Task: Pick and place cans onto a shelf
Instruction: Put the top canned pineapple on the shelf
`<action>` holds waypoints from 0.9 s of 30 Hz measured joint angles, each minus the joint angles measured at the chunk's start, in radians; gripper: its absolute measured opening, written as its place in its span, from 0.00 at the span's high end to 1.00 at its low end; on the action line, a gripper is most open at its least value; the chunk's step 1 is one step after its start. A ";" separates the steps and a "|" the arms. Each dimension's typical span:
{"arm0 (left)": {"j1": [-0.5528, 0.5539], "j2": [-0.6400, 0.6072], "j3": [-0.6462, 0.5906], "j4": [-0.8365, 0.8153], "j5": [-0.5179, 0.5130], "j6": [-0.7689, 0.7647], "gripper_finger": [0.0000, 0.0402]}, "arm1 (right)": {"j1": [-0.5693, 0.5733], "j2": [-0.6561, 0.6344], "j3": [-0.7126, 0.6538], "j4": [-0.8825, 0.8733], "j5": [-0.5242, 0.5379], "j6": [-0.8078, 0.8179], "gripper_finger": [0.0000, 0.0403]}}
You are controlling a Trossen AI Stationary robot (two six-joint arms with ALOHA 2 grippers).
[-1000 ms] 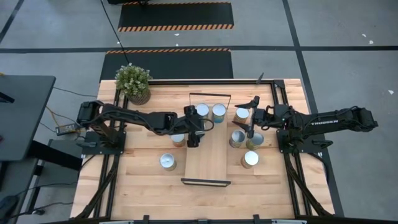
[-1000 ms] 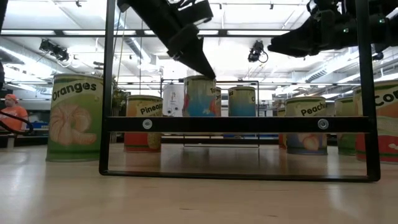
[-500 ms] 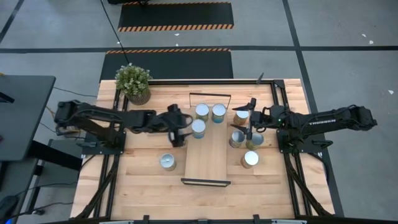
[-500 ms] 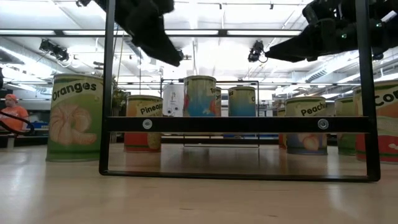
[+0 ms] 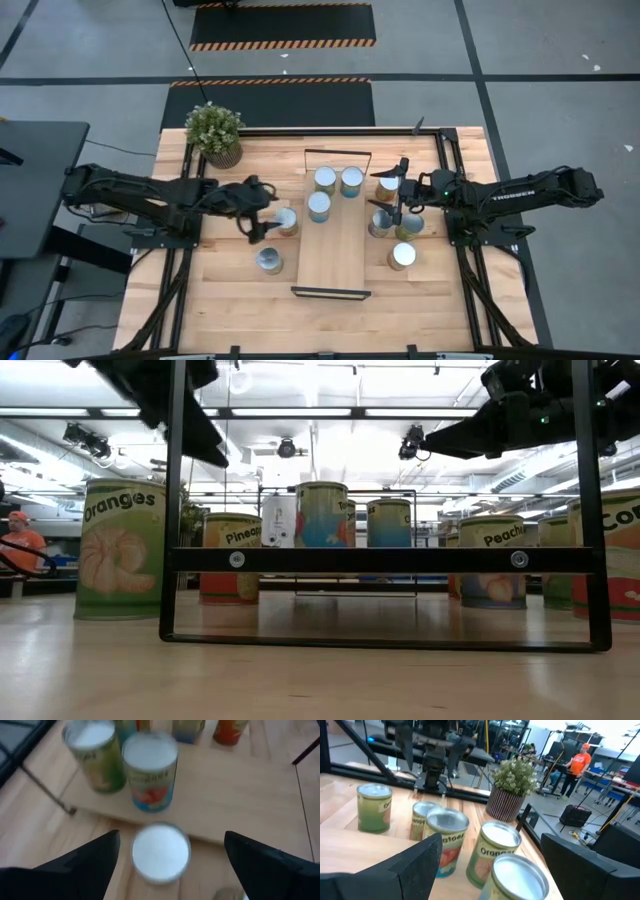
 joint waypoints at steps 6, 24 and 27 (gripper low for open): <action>-0.003 -0.090 -0.114 0.005 -0.021 -0.083 0.09 | 0.000 0.002 0.000 -0.005 0.002 -0.006 0.14; 0.136 -0.098 -0.381 0.222 0.051 -0.158 0.09 | 0.001 0.012 0.000 0.051 -0.010 -0.004 0.14; 0.169 -0.068 -0.382 0.264 0.120 -0.133 0.09 | 0.001 0.012 0.000 0.056 -0.020 -0.004 0.14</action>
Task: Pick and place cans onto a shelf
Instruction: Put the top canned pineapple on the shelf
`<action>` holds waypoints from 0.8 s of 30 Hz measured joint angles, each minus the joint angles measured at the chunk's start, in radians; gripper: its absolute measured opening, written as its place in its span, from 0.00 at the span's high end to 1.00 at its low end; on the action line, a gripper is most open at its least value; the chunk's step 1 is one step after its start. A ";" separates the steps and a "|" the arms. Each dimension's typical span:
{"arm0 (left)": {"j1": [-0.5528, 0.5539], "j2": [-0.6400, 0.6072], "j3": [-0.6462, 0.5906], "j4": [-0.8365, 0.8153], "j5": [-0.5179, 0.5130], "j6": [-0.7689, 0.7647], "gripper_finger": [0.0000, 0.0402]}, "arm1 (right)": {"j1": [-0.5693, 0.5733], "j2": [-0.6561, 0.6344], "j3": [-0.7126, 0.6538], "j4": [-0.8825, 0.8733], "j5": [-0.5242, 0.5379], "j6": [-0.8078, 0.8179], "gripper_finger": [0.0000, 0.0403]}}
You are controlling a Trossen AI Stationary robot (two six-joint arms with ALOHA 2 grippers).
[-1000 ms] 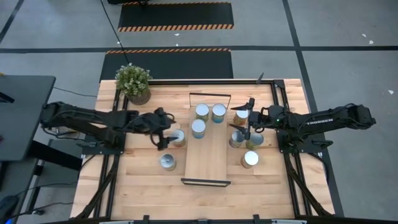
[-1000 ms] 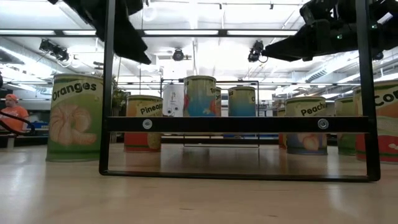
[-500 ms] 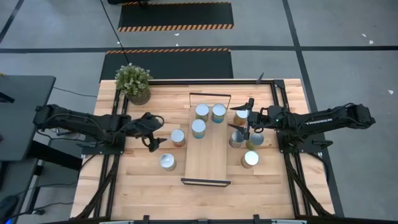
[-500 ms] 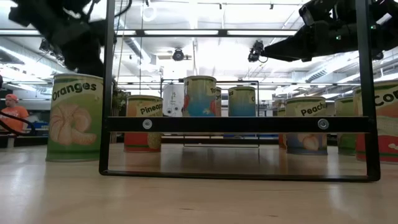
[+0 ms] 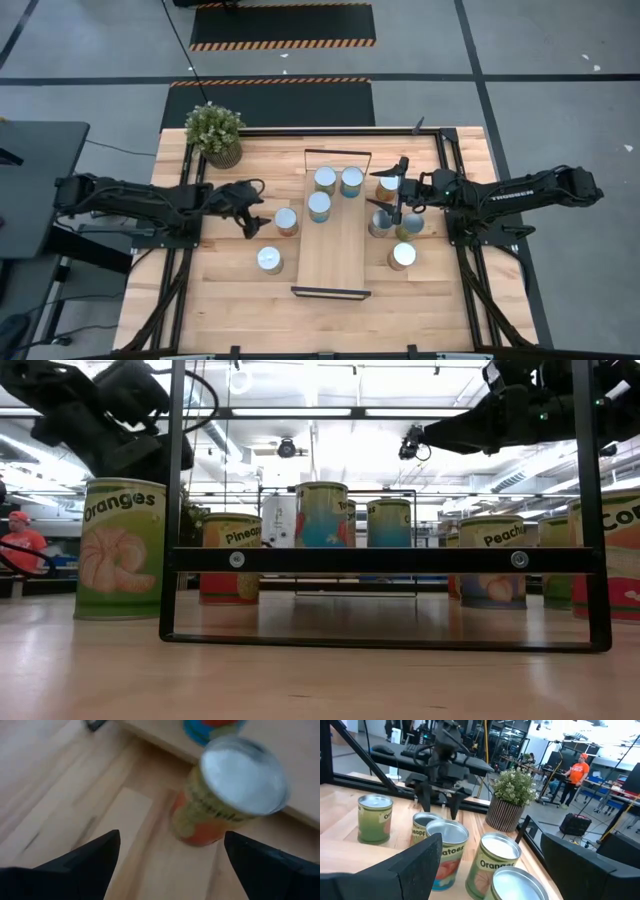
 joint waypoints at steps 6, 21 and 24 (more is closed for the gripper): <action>0.014 0.089 0.000 0.088 0.037 0.144 0.09 | 0.001 0.000 0.000 -0.002 0.000 0.000 0.14; 0.013 0.307 0.000 0.369 0.088 0.315 0.09 | 0.001 0.000 0.000 -0.002 0.000 0.002 0.14; 0.014 0.333 0.000 0.424 0.110 0.342 0.09 | 0.001 0.000 0.000 -0.002 -0.001 0.004 0.14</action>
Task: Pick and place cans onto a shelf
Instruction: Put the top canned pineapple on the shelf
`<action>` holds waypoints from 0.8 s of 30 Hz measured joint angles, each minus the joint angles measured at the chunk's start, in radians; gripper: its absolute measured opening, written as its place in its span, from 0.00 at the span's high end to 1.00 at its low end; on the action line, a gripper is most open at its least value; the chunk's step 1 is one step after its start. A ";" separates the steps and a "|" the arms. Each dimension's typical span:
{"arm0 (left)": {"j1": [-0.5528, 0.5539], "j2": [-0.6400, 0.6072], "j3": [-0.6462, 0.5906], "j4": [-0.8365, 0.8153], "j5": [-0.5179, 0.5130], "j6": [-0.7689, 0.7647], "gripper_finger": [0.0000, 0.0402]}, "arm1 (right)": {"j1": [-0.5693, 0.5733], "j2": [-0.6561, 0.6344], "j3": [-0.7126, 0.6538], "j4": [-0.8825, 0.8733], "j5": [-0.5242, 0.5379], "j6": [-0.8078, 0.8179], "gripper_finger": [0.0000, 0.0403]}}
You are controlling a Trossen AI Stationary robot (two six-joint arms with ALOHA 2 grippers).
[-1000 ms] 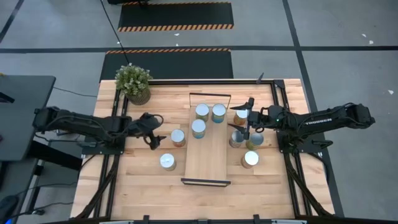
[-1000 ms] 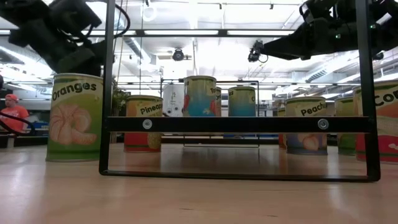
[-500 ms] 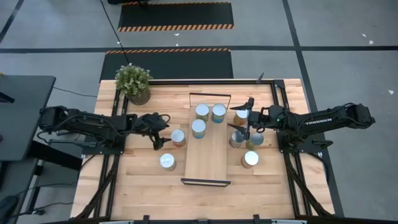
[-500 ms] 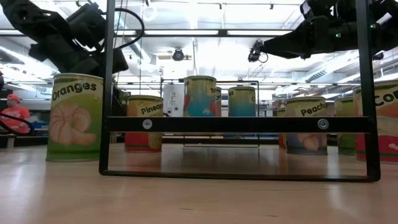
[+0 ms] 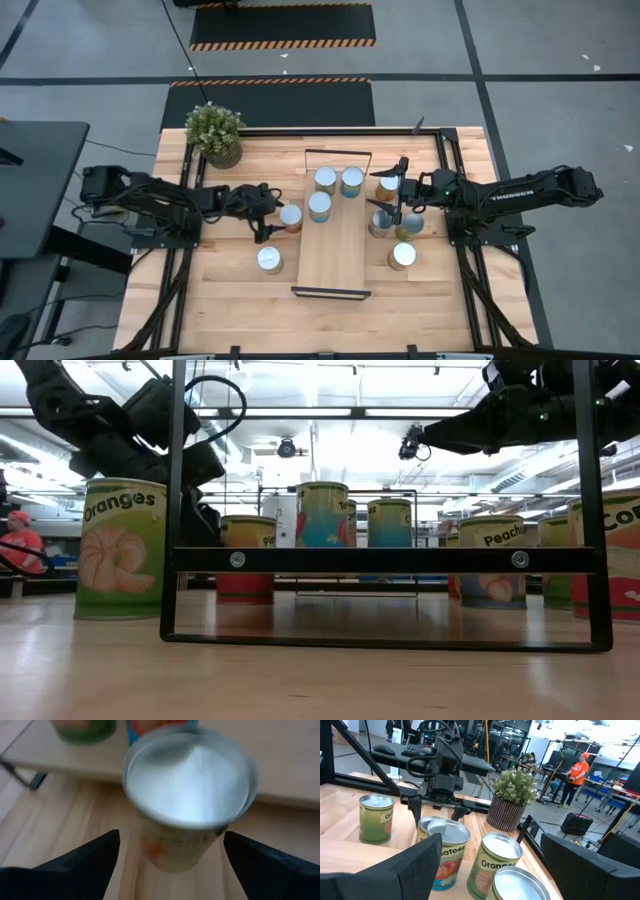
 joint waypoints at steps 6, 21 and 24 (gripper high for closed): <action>-0.001 0.037 0.000 0.081 0.026 0.002 0.09 | 0.000 0.000 0.000 0.000 -0.001 0.000 0.14; -0.001 0.017 0.000 0.177 0.050 -0.080 0.27 | 0.000 0.000 0.000 0.000 -0.002 0.004 0.14; 0.001 -0.039 0.000 0.178 0.057 -0.077 0.28 | 0.000 0.000 0.000 -0.001 -0.002 0.004 0.14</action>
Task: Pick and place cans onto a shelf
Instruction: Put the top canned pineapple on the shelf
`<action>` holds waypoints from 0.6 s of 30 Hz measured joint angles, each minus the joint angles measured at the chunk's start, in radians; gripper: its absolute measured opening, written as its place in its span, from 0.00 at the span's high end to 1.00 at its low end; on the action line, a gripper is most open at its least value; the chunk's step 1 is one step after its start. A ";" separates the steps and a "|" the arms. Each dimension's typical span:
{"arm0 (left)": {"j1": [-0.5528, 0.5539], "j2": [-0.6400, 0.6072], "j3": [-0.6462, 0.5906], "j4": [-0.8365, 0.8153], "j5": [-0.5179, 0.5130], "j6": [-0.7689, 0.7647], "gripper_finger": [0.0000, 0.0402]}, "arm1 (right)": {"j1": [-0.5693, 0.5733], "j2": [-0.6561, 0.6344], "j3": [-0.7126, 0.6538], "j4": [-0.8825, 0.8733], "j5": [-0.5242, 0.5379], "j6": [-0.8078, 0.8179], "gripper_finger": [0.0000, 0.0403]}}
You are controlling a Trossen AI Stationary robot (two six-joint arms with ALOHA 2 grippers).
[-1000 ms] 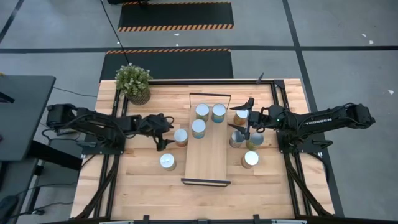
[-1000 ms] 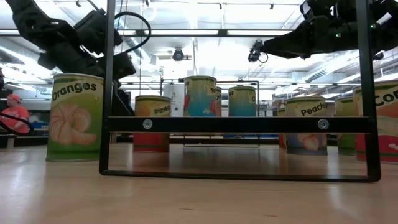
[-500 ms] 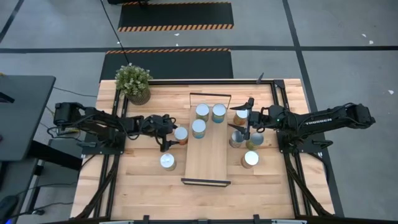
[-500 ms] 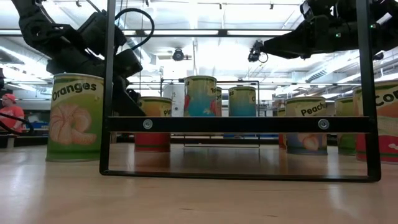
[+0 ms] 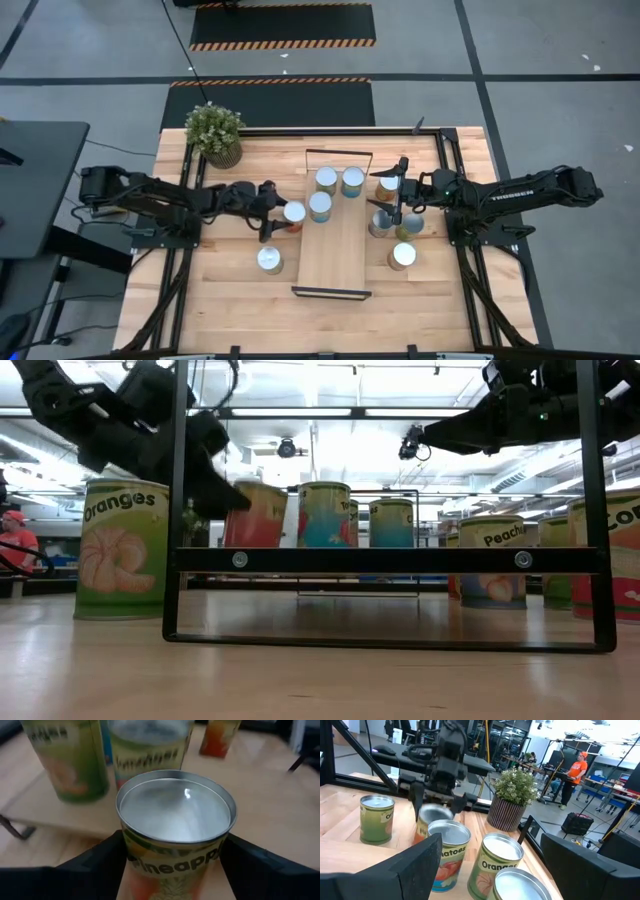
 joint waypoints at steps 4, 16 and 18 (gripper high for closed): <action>0.006 -0.081 0.000 -0.041 0.000 0.005 0.28 | 0.000 0.000 0.000 -0.001 0.000 0.000 0.14; 0.006 -0.194 0.000 -0.081 -0.085 0.079 0.28 | 0.000 0.000 0.000 -0.001 -0.001 0.000 0.14; 0.006 -0.171 0.000 -0.077 -0.085 0.078 0.28 | 0.000 0.000 0.000 0.000 -0.002 0.000 0.14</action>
